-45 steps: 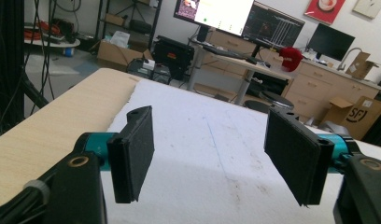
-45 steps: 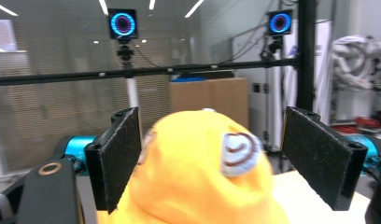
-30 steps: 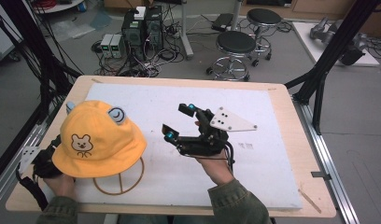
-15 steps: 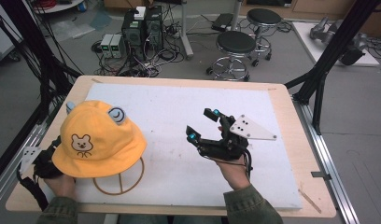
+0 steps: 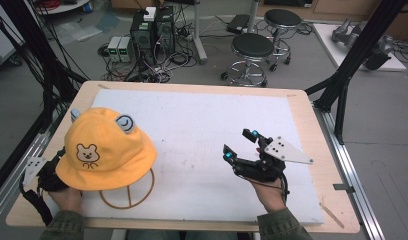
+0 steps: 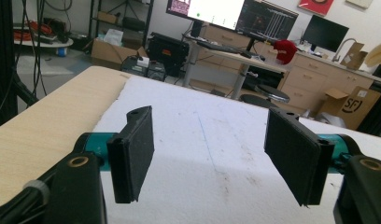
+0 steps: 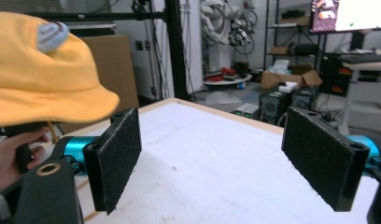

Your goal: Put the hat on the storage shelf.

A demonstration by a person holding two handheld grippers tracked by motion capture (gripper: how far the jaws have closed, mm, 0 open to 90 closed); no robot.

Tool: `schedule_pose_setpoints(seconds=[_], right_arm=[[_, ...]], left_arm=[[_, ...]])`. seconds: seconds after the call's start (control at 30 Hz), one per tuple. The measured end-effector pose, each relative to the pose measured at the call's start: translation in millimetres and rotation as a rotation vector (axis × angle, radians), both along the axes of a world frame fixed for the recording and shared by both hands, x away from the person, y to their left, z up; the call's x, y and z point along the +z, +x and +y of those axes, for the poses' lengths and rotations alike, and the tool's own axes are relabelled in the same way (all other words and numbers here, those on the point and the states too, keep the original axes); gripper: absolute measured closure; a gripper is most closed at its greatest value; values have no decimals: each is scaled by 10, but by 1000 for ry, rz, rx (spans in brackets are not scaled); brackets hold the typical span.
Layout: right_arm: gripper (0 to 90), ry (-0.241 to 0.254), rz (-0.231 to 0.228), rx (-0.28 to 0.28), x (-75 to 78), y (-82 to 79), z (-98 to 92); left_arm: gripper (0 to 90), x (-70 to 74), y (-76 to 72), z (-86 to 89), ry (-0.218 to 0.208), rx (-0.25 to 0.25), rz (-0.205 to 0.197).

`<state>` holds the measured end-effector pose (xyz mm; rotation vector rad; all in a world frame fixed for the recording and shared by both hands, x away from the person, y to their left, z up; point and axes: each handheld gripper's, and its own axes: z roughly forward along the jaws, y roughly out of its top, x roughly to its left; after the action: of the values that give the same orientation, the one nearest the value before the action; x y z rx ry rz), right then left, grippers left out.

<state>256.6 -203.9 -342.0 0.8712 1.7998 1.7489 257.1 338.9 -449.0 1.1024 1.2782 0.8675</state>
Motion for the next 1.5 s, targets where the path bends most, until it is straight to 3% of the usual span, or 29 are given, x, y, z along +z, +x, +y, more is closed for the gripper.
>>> schedule_pose_setpoints(seconds=[0.43, 0.7, 0.83, 0.9, 1.2, 1.5], right_arm=[[185, -69, 50, -113, -325, -119, -443], [184, -86, 101, -227, -633, -145, -725], [182, -95, 99, -263, -693, -141, -776], [178, -100, 99, -316, -744, -160, -819], [175, -99, 97, -438, -842, -203, -926], [175, -62, 88, -473, -836, -280, -931]], left_arm=[[332, -8, 2, 3, -2, 0, 5], [332, -9, 4, -2, 1, 2, 5], [332, -1, -1, 2, -3, 6, 0], [332, 2, -1, 7, -8, 9, -4], [332, 10, -9, 5, -3, 8, -7], [332, 21, -35, 8, -2, 15, -10]])
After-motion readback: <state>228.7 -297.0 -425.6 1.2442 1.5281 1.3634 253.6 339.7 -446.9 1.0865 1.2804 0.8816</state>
